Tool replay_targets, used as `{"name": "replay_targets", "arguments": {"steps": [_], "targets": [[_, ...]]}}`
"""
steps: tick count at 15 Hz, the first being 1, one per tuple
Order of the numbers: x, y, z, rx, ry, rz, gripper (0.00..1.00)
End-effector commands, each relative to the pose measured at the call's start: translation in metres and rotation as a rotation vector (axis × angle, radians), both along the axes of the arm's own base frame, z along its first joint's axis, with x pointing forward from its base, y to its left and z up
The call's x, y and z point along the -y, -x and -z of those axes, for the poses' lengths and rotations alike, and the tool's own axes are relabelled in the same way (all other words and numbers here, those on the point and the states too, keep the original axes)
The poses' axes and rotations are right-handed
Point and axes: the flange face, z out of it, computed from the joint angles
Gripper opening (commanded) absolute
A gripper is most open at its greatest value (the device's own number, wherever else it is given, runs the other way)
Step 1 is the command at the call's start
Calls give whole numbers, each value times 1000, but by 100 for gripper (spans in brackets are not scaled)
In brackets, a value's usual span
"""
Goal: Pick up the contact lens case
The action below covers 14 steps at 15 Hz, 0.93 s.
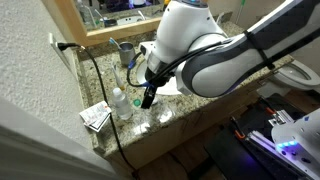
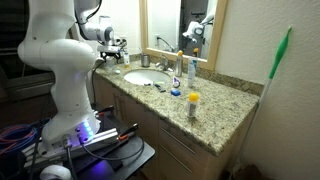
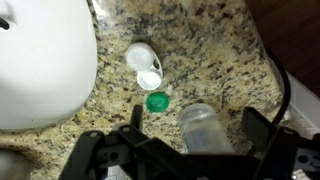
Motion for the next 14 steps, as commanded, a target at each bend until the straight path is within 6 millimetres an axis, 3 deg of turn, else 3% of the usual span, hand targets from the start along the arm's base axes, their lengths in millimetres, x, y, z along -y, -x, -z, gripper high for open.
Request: {"name": "replay_targets", "arguments": {"steps": [1,14], "targets": [[3,0,-2,2,22,23,100],[5,4,3,-33,93,179,100]]}}
